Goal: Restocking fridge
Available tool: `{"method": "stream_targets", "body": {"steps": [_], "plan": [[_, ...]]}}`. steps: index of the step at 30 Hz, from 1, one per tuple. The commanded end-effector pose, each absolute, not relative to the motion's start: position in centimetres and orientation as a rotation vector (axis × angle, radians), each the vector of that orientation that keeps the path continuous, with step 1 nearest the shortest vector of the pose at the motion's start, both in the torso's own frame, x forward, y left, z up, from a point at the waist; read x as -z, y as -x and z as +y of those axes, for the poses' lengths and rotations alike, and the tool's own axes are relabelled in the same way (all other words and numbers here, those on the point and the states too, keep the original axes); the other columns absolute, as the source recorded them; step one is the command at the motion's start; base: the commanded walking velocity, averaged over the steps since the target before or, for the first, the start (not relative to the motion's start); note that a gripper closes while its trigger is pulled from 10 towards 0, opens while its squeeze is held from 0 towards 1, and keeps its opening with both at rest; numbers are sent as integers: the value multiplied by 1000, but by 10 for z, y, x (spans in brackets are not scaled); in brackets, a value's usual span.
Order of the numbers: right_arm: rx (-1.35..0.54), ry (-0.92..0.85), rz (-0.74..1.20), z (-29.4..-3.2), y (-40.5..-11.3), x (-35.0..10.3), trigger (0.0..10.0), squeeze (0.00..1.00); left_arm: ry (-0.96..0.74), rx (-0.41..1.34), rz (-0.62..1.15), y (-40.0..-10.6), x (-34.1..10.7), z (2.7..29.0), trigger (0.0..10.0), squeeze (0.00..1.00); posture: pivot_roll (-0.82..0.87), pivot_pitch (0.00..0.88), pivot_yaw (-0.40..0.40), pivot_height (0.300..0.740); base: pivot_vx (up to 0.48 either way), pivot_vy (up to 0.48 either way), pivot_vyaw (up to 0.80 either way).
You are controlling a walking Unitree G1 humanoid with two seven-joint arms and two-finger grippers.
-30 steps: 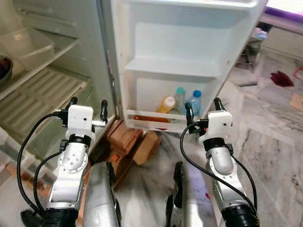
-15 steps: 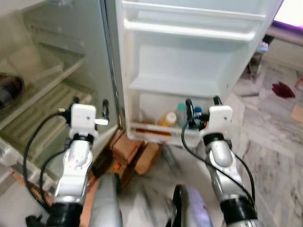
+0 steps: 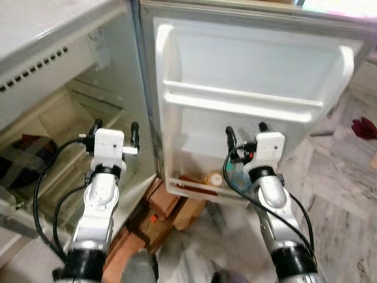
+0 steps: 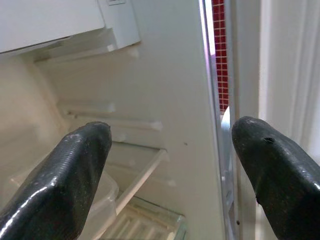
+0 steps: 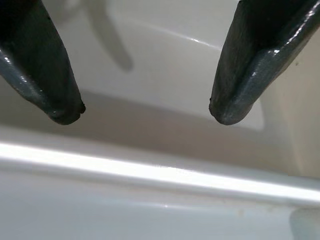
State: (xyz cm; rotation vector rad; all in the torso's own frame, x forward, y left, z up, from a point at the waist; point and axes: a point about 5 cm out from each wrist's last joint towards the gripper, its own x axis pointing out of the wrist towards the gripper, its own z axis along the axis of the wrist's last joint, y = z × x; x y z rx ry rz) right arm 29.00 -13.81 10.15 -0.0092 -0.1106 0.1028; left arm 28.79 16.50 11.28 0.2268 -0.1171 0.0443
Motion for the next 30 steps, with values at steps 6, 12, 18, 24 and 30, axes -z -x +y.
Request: {"method": "stream_targets", "body": {"steps": [6,12,18,24,30], "plan": [[-137,-4,49,-135,-280,-75,10000,0,-219,-37,-73,-285,-104,162,10000,0,42,0,-55,740,0,0,0],[-127,7,104,-137,-276,-66,10000,0,-236,-31,-86,-287,-105,163,10000,0,40,0,-55,740,0,-143,0],[-126,20,129,-138,-281,-65,10000,0,-244,-34,-99,-287,-107,162,10000,0,44,0,-55,740,0,-361,0],[-140,68,133,-135,-282,-65,10000,0,-254,-37,-101,-287,-107,163,10000,0,49,0,-55,740,0,-368,0],[-199,53,150,-126,-282,-63,10000,0,-258,-39,-103,-288,-107,164,10000,0,50,0,-53,740,0,-374,0]]}}
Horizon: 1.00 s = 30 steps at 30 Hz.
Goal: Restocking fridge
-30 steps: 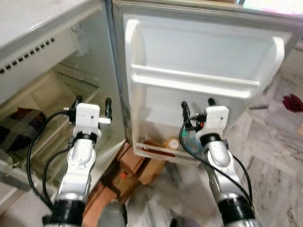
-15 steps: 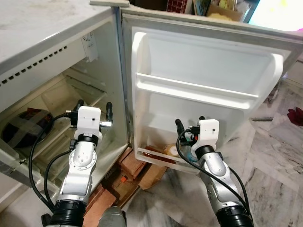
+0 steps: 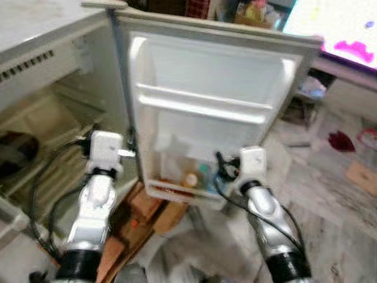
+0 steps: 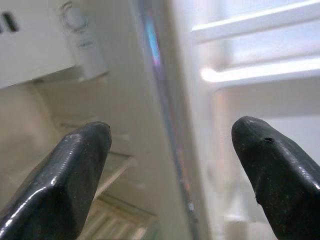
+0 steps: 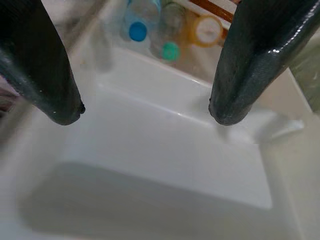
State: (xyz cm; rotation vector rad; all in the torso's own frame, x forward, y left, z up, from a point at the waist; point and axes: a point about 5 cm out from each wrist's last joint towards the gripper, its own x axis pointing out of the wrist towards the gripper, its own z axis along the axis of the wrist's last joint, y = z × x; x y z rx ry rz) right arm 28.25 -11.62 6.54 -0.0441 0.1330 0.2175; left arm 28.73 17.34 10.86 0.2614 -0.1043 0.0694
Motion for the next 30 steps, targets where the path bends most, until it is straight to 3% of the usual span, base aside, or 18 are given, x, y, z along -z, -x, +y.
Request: {"method": "stream_targets", "body": {"steps": [1,21,30], "plan": [[-206,50,147,-125,-282,-64,10000,0,-258,-38,-104,-288,-107,164,10000,0,50,0,-53,740,0,-379,0],[-258,76,69,-122,-285,-76,10000,0,-300,-24,-101,-291,-106,163,10000,0,49,0,-53,740,0,-384,0],[-262,88,33,-123,-290,-82,10000,0,-320,-42,-91,-291,-103,165,10000,0,56,0,-62,740,0,-464,775]]}}
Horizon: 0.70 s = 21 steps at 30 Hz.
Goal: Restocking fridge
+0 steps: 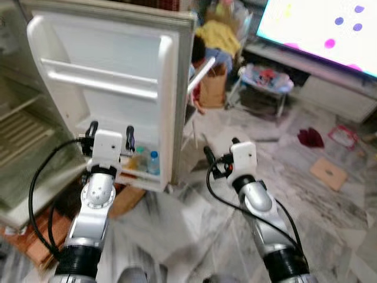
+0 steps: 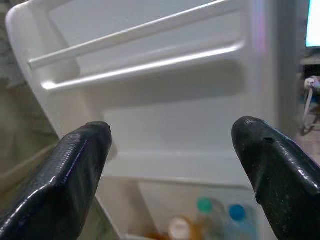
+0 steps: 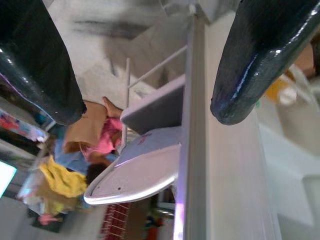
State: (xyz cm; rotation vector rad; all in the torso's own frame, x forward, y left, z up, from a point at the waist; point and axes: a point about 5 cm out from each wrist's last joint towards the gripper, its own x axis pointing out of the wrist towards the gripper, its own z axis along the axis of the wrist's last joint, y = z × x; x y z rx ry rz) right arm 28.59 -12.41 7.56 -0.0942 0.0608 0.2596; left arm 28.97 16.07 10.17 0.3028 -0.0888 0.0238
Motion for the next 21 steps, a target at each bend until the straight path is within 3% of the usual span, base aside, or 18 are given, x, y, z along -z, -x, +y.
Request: {"method": "stream_targets", "body": {"steps": [1,12,21], "plan": [[-262,88,33,-123,-290,-82,10000,0,-320,-42,-91,-291,-103,165,10000,0,56,0,-62,740,0,-469,800],[-279,89,8,-125,-292,-86,10000,0,-322,-72,-84,-291,-101,165,10000,0,50,0,-69,740,0,-464,800],[-301,95,-4,-122,-289,-86,10000,0,-326,-120,-63,-290,-98,173,10000,0,48,0,-70,740,304,-320,800]]}}
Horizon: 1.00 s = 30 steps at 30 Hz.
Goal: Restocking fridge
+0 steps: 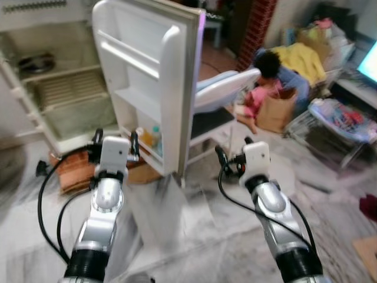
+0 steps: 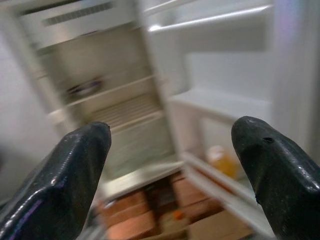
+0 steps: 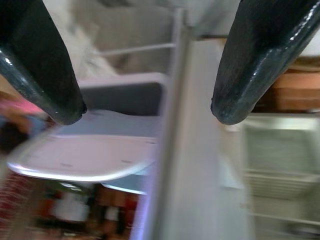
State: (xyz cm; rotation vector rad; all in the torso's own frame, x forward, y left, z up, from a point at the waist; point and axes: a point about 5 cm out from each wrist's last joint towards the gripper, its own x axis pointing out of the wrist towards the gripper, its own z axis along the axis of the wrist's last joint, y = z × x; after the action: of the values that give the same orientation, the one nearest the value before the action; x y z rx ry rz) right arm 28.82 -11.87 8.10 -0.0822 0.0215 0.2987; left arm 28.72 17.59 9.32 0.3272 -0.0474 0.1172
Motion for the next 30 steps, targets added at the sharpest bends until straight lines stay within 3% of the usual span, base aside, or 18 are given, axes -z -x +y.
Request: {"method": "stream_targets", "body": {"steps": [1,5,19,30], "plan": [[-316,96,-7,-120,-289,-87,10000,0,-324,-123,-62,-291,-98,173,10000,0,48,0,-71,740,356,-319,800],[-367,113,-22,-115,-287,-88,10000,0,-316,-140,-51,-290,-96,175,10000,0,47,0,-72,740,367,-297,800],[-403,128,-38,-111,-286,-89,10000,0,-302,-153,-45,-290,-95,175,10000,0,48,0,-72,740,454,0,800],[-337,118,-58,-118,-291,-93,10000,0,-322,-162,9,-280,-85,180,10000,0,58,0,-70,740,54,0,81]]}}
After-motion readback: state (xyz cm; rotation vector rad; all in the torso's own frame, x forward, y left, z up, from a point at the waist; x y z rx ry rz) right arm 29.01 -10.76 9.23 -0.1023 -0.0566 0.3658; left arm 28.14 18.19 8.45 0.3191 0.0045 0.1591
